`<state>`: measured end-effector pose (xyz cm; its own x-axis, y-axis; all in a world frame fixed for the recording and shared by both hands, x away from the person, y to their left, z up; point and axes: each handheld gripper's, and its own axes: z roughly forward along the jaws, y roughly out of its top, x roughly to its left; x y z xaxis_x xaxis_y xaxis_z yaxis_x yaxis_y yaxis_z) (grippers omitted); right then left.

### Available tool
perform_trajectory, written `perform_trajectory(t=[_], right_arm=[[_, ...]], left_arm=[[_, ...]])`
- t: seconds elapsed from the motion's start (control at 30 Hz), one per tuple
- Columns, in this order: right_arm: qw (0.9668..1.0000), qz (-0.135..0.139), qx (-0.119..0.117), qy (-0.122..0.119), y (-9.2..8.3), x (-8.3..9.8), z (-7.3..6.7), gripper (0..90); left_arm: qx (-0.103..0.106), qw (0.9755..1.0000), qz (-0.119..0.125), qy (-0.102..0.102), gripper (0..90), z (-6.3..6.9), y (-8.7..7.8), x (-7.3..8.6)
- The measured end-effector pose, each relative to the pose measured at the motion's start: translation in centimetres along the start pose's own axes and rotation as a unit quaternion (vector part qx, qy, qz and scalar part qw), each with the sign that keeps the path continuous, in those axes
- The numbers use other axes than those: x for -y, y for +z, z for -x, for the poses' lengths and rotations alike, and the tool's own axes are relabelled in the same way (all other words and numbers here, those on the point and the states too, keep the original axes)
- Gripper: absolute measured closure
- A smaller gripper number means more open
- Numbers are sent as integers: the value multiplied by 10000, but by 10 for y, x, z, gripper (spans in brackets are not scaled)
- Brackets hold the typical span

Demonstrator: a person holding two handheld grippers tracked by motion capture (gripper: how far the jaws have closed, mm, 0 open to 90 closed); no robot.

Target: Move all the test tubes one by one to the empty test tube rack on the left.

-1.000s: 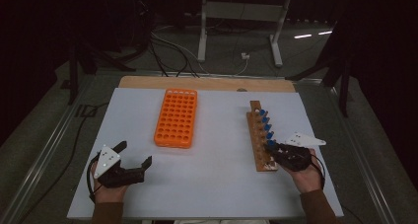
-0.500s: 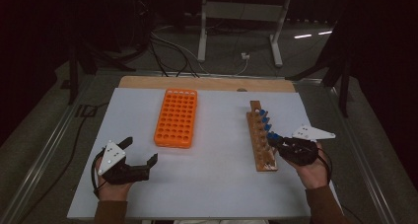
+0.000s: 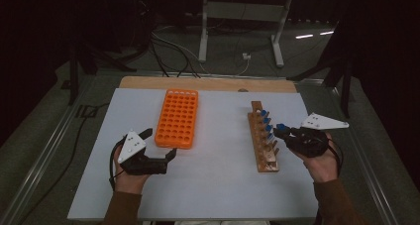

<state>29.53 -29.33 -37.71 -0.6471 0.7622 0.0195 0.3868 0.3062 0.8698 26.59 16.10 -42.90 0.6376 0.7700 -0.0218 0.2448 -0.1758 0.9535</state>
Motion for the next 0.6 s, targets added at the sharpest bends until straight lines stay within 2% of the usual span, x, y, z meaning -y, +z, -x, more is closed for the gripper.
perform_trajectory(t=[0.1,0.13,0.23,0.27,0.43,0.53,0.6], right_arm=[[10000,28,-70,-54,1,-8,-5,769],[9999,25,-96,-88,3,-10,-7,769],[9997,-13,-188,-146,10,-15,-14,768],[9996,-22,-222,-161,13,-17,-16,768],[9989,-75,-371,-266,27,-24,-28,768],[9984,-98,-453,-338,34,-29,-34,768],[9981,-119,-476,-363,37,-30,-36,768]], left_arm=[[68,10000,20,-8,7,3,6,-5],[160,9999,34,-20,7,7,11,-10],[221,9997,35,1,7,11,16,-15],[299,9995,97,25,7,15,21,-18],[405,9991,118,85,14,22,31,-24],[494,9986,33,196,15,28,42,-25],[510,9985,11,185,16,29,46,-25]])
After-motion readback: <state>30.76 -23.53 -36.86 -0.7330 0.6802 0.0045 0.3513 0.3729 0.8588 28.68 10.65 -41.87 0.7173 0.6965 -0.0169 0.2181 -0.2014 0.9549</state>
